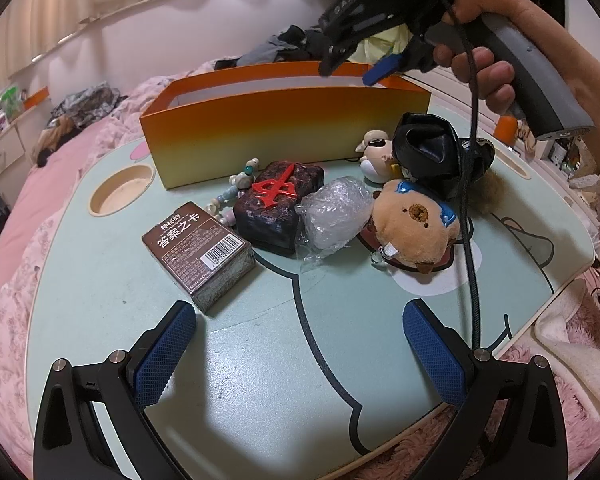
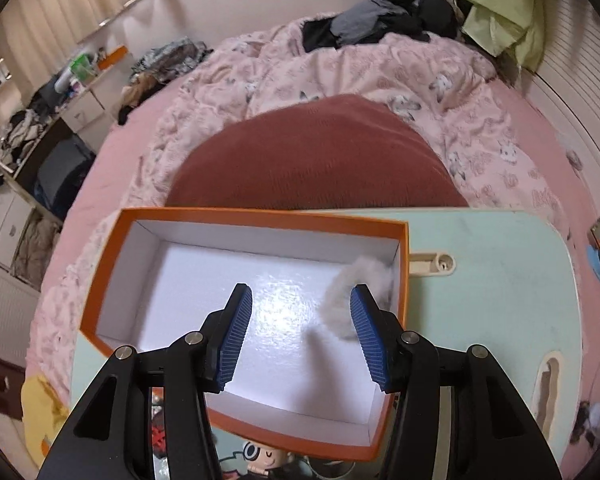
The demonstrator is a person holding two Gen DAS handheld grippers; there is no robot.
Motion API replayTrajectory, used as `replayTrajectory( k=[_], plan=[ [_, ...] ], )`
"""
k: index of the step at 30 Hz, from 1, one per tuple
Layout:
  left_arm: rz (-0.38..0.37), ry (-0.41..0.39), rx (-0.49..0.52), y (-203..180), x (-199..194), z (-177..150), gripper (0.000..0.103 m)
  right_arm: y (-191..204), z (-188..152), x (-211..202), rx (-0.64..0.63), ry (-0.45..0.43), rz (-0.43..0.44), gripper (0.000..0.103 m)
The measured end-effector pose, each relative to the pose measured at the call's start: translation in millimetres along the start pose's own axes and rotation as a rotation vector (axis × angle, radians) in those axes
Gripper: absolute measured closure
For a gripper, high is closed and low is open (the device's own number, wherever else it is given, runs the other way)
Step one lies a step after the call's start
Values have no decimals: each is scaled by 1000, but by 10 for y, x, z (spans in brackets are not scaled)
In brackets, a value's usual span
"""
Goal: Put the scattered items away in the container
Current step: 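Reach into the orange box and grasp the white fluffy ball with the right gripper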
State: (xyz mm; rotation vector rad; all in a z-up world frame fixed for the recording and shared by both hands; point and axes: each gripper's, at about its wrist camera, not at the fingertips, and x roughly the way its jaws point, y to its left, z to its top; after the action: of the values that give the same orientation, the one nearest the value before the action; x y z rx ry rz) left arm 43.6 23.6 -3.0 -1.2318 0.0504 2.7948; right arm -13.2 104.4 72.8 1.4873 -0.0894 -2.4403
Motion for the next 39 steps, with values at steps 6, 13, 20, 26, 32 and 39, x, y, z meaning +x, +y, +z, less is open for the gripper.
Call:
replayTrajectory(
  k=[6,13,20,26,32,39],
  plan=[
    [0,-2,1,-8,-6,3,0,133,-7,125,-70,20,-250,52],
    [-2,-3,0,-11,2,13,0,170,30,400,-127,124,-299,52],
    [-2,-6,0,-42,-12,11,0,-29,90,178,30,46,-76,52],
    [-3,-7,0,-42,-12,8,0,70,202,323,11,67,-204,52],
    [-8,-10,2,-37,-18,10,0,277,202,647,-108,124,-476,58],
    [-9,-11,3,-24,-14,9,0,153,92,464,-89,59,-377,78]
  ],
)
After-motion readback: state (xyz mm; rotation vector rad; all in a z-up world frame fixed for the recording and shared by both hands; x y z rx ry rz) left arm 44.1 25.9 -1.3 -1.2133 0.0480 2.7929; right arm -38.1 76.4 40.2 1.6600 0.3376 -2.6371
